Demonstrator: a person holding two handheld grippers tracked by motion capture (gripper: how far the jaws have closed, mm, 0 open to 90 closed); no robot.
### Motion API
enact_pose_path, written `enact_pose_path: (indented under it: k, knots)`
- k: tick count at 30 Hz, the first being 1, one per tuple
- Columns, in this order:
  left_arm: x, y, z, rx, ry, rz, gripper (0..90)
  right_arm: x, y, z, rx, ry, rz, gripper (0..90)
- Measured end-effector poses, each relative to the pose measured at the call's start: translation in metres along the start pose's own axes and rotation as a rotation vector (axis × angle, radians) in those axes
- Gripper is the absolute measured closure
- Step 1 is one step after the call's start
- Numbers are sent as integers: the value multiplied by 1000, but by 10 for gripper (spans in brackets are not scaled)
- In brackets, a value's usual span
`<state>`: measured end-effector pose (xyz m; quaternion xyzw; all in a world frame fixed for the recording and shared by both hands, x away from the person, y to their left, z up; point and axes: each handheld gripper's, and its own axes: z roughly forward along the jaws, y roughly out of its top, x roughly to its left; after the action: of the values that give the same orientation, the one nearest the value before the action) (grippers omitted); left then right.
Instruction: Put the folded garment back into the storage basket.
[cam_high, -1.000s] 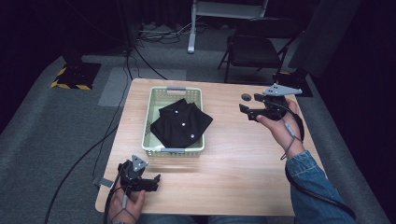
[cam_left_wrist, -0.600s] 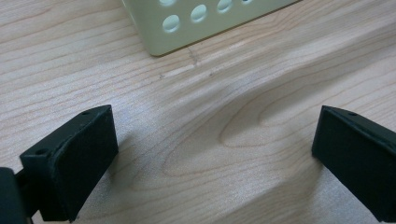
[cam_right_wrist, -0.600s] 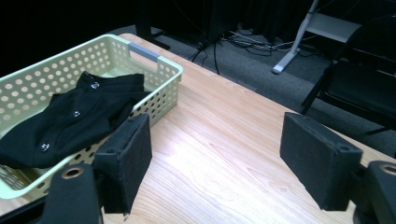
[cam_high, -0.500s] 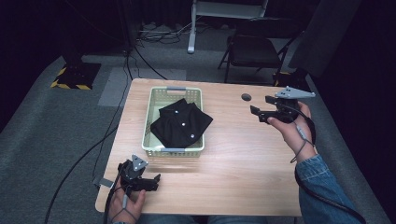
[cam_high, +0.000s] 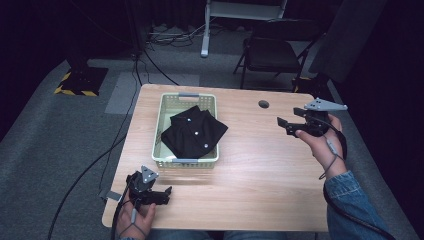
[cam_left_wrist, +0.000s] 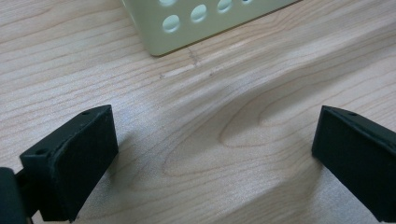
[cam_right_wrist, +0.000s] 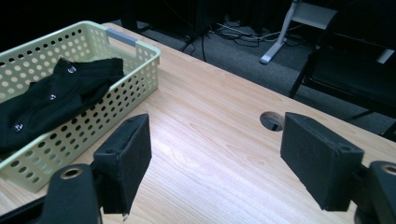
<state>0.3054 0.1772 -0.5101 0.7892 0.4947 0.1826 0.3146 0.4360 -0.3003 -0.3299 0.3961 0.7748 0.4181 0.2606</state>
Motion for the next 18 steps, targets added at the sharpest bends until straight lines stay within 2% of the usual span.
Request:
enact_pose_path:
  k: [18]
  knots:
    - [0,0,0,0,0,0,3,-22,-28,-4,29,-35,36,245]
